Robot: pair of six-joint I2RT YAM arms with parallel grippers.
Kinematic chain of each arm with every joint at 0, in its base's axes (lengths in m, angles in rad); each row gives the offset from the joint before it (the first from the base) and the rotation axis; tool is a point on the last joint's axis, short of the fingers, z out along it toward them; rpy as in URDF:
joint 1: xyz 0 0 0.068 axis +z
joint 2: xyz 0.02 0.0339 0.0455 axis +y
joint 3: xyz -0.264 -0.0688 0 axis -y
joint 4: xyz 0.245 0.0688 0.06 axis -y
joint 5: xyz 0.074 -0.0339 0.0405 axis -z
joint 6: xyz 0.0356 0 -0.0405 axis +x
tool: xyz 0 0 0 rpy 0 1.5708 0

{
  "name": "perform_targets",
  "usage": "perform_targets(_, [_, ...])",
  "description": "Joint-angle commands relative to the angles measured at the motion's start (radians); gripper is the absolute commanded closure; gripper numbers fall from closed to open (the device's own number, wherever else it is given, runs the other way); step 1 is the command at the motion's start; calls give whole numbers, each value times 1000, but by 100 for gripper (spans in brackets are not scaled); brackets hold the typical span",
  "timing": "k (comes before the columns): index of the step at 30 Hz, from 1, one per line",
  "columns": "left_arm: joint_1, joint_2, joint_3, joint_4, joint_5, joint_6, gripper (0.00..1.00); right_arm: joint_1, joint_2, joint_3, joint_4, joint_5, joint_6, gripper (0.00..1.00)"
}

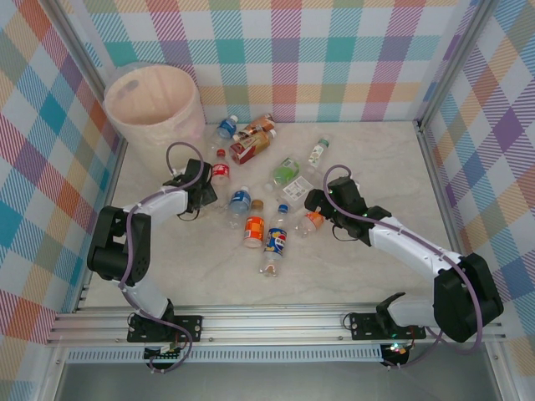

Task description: Put the plastic bottles in the bin

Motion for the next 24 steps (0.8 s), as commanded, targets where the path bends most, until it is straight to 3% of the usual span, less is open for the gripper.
perform_targets(1, [10,21,-28,13,-32,-6,17,3,-2,27,-6,14,-22,0])
perform_targets(8, [18,28,-52,30,-9,-10,27,2,-10,20,-3,13,-32,0])
perform_targets(13, [18,-3,-94,93,3,10,37,3,-76,-46,145,-52,-102,0])
perform_targets(19, [14,-120,-146,93,27,27,48,3,-175,-95,231,-44,-188,0])
perform_targets(24, [-3,-255,-200,124,65,85,50,3,-230,-129,302,-46,-259,0])
